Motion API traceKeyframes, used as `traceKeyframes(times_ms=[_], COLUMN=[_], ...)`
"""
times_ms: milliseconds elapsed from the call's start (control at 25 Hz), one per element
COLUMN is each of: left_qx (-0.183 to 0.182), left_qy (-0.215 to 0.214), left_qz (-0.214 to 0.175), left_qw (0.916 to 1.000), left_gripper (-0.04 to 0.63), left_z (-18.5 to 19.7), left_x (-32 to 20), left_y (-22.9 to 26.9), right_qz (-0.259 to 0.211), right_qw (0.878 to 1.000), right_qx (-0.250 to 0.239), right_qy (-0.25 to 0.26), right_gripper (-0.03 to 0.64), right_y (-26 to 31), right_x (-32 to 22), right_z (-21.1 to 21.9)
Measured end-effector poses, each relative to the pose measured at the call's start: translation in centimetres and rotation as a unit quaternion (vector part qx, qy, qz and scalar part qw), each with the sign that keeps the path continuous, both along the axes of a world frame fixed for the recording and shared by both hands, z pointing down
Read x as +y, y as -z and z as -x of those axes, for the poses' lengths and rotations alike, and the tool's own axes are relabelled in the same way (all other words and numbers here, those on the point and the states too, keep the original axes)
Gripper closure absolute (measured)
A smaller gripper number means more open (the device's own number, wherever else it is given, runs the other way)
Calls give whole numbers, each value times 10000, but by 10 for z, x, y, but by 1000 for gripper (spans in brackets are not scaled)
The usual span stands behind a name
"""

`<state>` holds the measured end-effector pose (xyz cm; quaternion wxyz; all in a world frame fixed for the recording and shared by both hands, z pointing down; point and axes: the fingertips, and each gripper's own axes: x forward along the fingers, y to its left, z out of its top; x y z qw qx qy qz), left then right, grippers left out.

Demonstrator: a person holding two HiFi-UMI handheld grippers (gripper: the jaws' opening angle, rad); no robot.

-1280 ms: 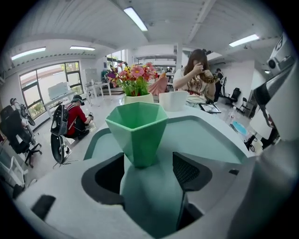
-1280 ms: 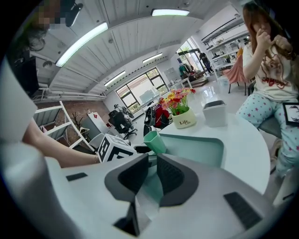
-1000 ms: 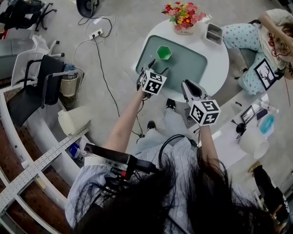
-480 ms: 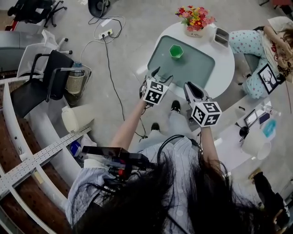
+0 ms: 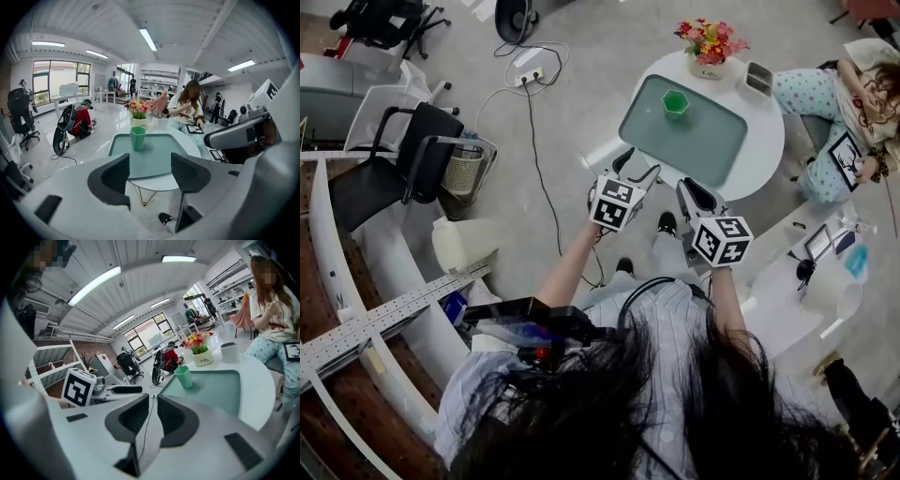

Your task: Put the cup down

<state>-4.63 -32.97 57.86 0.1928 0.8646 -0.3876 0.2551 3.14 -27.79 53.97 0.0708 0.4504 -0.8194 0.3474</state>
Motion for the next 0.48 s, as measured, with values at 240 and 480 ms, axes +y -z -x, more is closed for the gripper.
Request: traceKeyframes(times_ms=[240, 480], left_qx=[85, 119], left_qy=[119, 317], left_qz=[-143, -175], left_qw=[9998, 9993], left_gripper=[345, 383], left_z=[23, 56], left_x=[33, 72], left_y=[31, 50], right_qz=[-127, -249], right_qw=[9999, 9996], right_qx=[-26, -31], right_qy=[59, 131], right_gripper=[545, 545], right_y=[10, 19], right_x=[26, 54], right_z=[20, 48])
